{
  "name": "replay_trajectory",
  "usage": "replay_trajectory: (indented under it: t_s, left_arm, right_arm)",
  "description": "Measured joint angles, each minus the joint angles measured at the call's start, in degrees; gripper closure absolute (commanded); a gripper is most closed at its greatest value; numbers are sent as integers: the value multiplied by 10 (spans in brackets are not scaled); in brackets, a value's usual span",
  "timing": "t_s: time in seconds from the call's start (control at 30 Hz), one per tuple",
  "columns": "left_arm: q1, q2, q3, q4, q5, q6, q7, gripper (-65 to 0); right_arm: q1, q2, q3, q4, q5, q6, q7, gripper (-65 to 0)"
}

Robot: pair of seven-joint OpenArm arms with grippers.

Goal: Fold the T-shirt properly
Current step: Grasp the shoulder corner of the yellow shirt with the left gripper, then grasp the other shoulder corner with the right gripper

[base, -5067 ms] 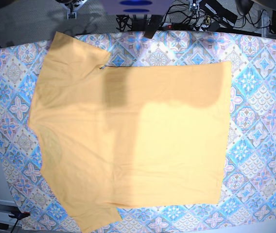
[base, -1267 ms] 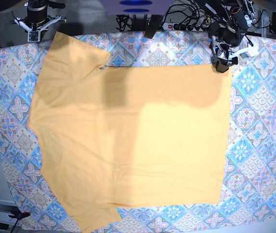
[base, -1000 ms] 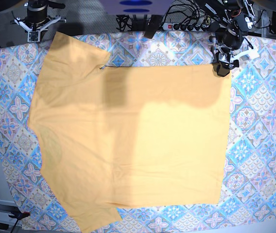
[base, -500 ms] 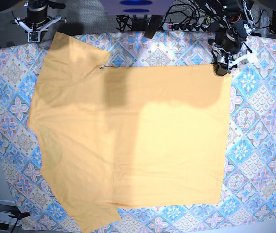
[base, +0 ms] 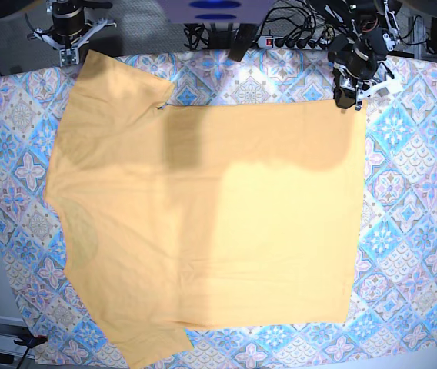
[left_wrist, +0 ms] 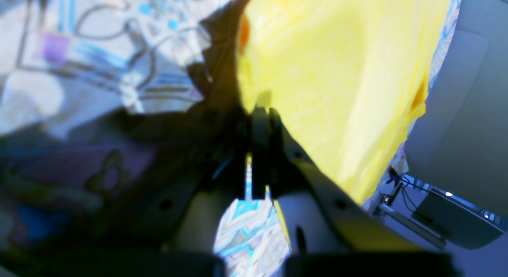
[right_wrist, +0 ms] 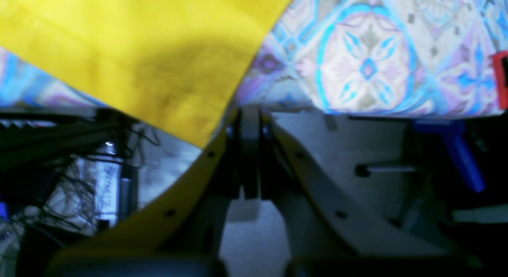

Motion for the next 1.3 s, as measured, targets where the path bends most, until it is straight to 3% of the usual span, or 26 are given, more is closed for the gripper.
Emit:
replay_trajectory:
  t_s: [0.2, 0.3, 0.37, 0.5, 0.6, 0.8, 0.93, 1.03, 1.3]
  left_arm:
    - [2, 0, 0, 0, 0, 0, 4, 0]
    - [2, 0, 0, 0, 0, 0, 0, 0]
    - [2, 0, 0, 0, 0, 0, 4, 0]
    - [1, 0, 0, 0, 0, 0, 4, 0]
    - [1, 0, 0, 0, 0, 0, 4, 0]
    - [1, 0, 0, 0, 0, 0, 4, 0]
    - [0, 0, 0, 0, 0, 0, 0, 0]
    - [1, 0, 0, 0, 0, 0, 2, 0]
    - [0, 0, 0, 0, 0, 0, 2, 0]
  right_arm:
    - [0, -9, -18, 13, -108, 4, -5, -41]
    - [0, -19, -18, 26, -159, -47, 0, -69]
    - [0, -21, -26, 30, -161, -76, -4, -93]
    - [-1, -12, -68, 33, -161, -101, -3, -167]
    - [-1, 2, -99, 31, -159, -153, -7, -206]
    - [-1, 26, -171, 23, -161, -203, -3, -233]
    - [3, 55, -222, 3, -158, -255, -53, -237]
    - [14, 64, -255, -1, -159, -282, -59, -237]
    - [28, 74, -290, -48, -159, -305, -60, -237]
